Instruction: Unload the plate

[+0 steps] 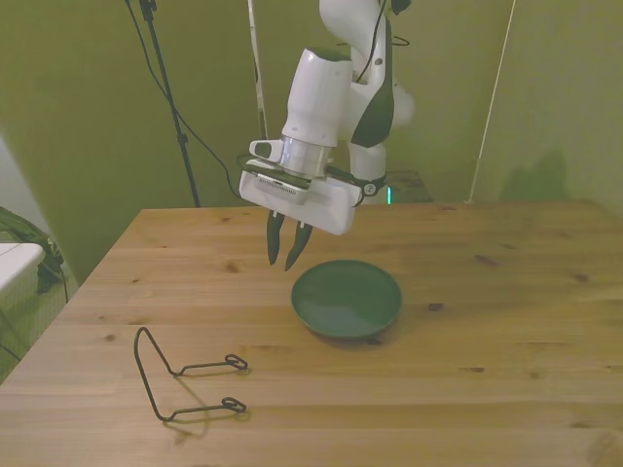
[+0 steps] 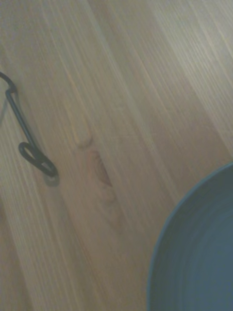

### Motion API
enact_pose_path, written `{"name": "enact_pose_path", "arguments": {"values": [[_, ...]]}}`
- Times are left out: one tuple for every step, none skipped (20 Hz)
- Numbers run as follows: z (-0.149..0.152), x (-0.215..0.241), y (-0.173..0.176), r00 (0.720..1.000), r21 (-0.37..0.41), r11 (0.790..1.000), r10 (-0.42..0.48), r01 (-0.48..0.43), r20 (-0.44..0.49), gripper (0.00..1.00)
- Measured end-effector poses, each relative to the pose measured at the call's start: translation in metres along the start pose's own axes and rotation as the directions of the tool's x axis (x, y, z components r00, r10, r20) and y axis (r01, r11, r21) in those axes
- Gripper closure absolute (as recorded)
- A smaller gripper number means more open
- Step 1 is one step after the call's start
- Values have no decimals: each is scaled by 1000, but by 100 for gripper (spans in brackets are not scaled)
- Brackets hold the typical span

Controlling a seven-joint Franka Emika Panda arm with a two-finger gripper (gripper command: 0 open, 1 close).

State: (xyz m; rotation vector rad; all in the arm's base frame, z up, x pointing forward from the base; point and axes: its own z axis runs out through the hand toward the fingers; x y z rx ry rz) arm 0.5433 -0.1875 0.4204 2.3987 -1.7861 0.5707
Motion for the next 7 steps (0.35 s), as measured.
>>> {"name": "enact_pose_path", "arguments": {"values": [[-9, 3, -2, 1000, 3, 1000, 0, 0, -2, 0], [-23, 7, -3, 1000, 12, 1000, 4, -4, -7, 0], [-37, 9, -5, 1000, 22, 1000, 12, -12, -4, 0], [-51, 12, -8, 1000, 31, 999, 16, -16, 4, 0], [-65, 13, -10, 1000, 40, 999, 16, -16, 11, 0], [-78, 14, -13, 1000, 47, 999, 15, -16, 19, 0], [-90, 14, -14, 1000, 52, 999, 12, -13, 23, 0]]}}
